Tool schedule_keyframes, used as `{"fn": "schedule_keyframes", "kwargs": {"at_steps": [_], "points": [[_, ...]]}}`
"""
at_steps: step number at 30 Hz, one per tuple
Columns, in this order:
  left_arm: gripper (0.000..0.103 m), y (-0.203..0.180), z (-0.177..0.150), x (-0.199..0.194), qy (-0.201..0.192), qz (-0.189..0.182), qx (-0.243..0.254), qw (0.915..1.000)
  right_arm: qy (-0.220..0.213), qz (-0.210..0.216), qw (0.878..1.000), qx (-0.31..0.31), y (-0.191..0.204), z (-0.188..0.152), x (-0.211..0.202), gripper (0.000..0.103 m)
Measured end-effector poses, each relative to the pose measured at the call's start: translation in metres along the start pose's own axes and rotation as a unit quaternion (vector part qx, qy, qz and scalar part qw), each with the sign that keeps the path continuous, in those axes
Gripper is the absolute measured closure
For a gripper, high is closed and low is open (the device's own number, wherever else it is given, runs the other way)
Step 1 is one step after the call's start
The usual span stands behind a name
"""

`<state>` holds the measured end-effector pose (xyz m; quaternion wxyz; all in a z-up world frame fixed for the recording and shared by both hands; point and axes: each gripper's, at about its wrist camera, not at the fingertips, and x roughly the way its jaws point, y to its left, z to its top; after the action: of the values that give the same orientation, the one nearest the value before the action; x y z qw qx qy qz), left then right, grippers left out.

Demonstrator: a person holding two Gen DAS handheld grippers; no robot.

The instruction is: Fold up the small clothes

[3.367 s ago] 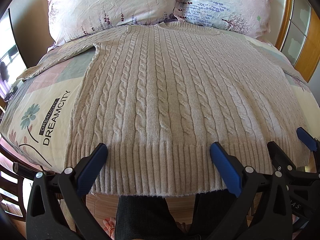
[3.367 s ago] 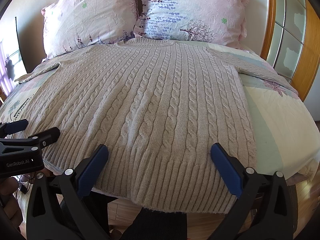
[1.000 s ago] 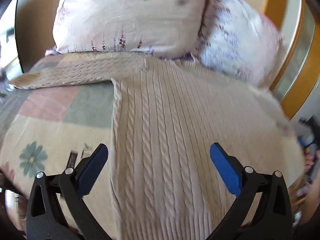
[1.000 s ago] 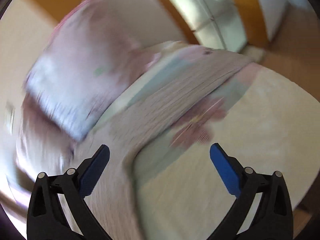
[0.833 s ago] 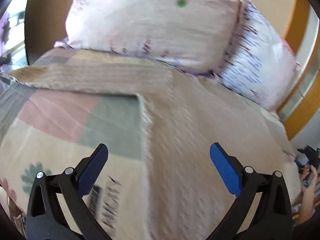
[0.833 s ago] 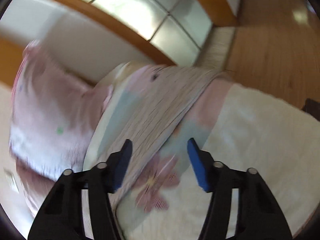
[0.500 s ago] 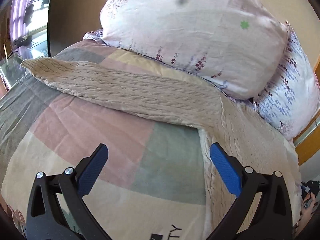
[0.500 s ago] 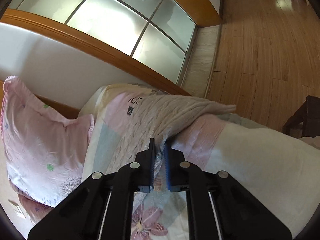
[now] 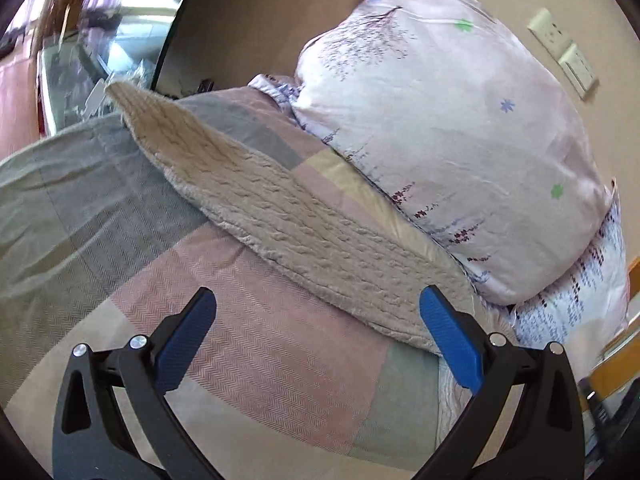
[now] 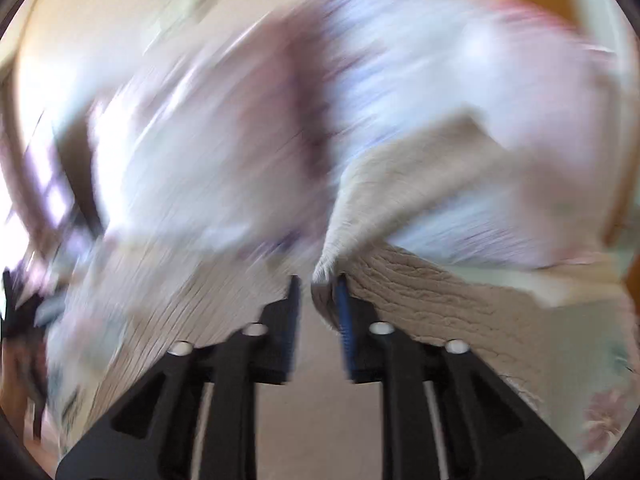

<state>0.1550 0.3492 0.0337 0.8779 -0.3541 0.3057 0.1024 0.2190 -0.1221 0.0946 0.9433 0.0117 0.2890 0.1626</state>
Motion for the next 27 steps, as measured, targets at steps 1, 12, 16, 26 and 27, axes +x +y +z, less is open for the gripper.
{"fn": "schedule_keyframes", "kwargs": {"at_steps": [1, 12, 16, 26, 27], "points": [[0.002, 0.008, 0.004, 0.000, 0.005, -0.007, -0.020, 0.9998, 0.018, 0.010, 0.999, -0.025, 0.021, -0.009, 0.012, 0.073], [0.032, 0.088, 0.059, 0.013, -0.030, 0.006, -0.205, 0.9784, -0.040, -0.078, 0.995, 0.039, -0.045, -0.027, -0.045, 0.021], [0.048, 0.100, 0.076, 0.025, -0.034, 0.005, -0.236, 0.9713, -0.028, -0.098, 0.992, 0.070, -0.069, -0.049, -0.048, 0.021], [0.096, -0.054, 0.085, 0.019, -0.033, 0.000, 0.025, 0.9991, -0.040, -0.109, 0.991, 0.073, -0.085, -0.075, -0.066, 0.021], [0.097, -0.099, 0.073, 0.014, -0.031, -0.022, 0.087, 0.9955, -0.044, -0.115, 0.990, 0.072, -0.087, -0.077, -0.069, 0.021]]}}
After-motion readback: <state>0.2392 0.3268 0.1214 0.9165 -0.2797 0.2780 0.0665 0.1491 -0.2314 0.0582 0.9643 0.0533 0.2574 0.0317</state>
